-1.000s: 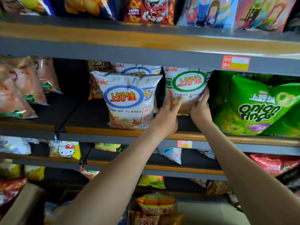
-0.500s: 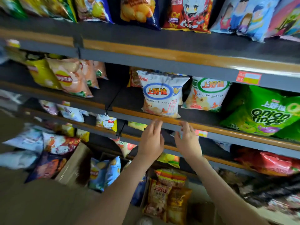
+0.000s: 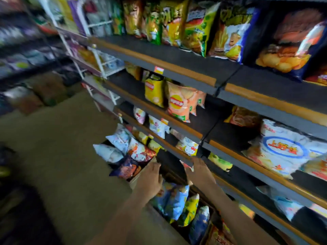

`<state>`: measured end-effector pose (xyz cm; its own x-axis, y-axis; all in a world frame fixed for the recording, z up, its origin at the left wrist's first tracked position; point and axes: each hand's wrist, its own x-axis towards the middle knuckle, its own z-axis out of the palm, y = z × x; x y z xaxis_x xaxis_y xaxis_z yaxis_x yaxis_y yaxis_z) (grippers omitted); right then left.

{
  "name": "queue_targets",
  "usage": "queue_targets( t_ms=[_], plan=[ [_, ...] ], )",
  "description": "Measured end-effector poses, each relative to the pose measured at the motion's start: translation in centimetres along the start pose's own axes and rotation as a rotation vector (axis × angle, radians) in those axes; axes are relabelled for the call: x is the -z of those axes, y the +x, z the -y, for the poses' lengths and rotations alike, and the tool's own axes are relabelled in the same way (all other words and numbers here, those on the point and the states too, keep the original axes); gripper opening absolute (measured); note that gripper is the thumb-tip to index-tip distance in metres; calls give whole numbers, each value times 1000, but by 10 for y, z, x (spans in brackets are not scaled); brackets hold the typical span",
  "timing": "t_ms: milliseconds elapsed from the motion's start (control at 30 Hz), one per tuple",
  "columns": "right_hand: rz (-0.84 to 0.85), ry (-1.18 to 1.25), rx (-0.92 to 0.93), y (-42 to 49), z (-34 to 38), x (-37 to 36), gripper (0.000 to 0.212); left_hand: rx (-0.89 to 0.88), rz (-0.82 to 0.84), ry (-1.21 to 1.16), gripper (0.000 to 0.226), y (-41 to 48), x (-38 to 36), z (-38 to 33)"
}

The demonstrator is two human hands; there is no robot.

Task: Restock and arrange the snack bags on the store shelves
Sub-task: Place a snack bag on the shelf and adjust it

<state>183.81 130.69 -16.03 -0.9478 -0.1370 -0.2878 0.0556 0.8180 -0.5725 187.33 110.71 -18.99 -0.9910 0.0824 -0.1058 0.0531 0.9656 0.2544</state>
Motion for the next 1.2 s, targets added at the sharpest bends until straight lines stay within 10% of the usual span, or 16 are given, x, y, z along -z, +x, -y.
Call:
queue_targets(
  t_ms=[400,1200],
  plan=[
    [176,-12,46,140,164,-125,67,323,111,-34,53,35,80,249],
    [155,-657,256,437,299,-398,75,49,241,-4,67,258,-24,548]
  ],
)
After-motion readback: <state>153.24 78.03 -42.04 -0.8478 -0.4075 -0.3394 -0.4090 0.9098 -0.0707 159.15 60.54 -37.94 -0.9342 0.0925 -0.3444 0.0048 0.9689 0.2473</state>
